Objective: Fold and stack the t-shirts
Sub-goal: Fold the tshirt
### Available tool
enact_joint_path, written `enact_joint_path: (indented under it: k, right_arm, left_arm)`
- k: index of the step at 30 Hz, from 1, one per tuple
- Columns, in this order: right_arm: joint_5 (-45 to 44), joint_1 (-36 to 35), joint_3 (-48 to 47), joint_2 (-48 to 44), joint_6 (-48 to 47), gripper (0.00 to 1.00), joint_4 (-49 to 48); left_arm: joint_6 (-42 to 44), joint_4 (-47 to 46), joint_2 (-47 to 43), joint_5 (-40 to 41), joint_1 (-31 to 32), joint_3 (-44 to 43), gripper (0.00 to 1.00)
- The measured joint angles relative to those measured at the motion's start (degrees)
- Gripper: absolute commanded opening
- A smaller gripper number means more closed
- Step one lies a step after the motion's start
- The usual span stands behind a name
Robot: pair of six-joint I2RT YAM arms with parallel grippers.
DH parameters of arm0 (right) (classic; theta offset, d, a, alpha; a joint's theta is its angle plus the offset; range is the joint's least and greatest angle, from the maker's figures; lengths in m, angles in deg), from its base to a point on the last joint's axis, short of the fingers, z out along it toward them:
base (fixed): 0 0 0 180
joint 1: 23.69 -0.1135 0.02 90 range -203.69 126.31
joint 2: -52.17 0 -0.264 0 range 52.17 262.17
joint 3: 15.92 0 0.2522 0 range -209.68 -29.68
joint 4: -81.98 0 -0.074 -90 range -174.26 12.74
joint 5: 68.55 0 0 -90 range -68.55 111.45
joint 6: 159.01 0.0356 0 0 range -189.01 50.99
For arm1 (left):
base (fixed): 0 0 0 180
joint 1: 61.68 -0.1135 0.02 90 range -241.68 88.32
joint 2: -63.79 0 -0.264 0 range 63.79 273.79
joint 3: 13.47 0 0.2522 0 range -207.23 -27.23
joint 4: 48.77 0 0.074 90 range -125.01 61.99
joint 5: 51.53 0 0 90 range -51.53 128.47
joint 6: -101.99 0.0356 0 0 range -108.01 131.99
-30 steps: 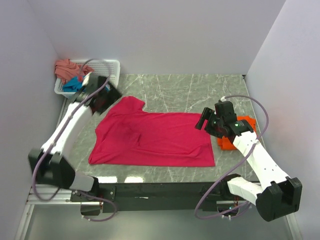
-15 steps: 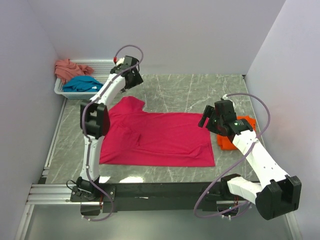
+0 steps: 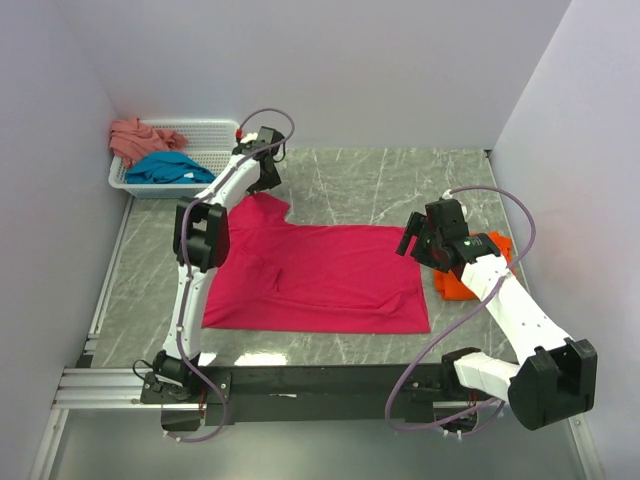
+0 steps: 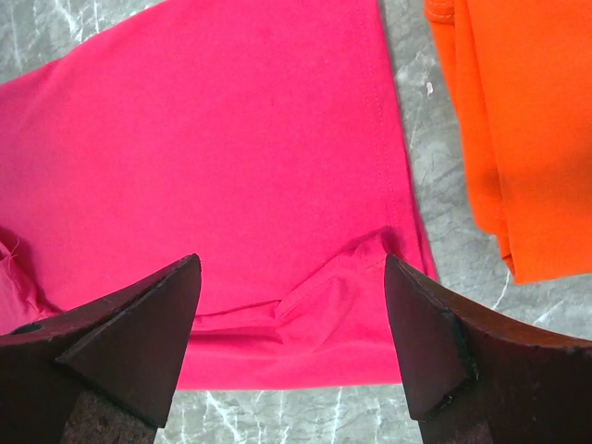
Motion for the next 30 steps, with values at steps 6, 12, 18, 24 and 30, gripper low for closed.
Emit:
enact_joint_path:
  k: [6,12,18,24,30]
  right_arm:
    - [-0.9,0.0,0.0,0.0,0.0,0.86,0.3]
    - [-1.1,0.0,0.1,-0.4,0.0,0.86,0.5]
    - [-1.6,0.0,0.1,0.0,-0.5,0.86,0.3]
    - [-3.6,0.2,-7.1,9.4,-1.7,0.85,-0.1]
    - [-6.3,0.9,-18.4,25.1,-1.7,0.81,-0.9]
  left_arm:
    - [0.0,0.1,2.9,0.7,0.0,0.0,0.49]
    - [-0.3,0.1,3.4,1.5,0.0,0.0,0.27]
    - [1.0,-0.6,3.3,1.4,0.0,0.6,0.0]
    - [2.2,-5.8,-1.5,0.2,0.0,8.9,0.0]
    - [3.3,-8.9,-7.2,-2.7,0.0,15.9,0.0]
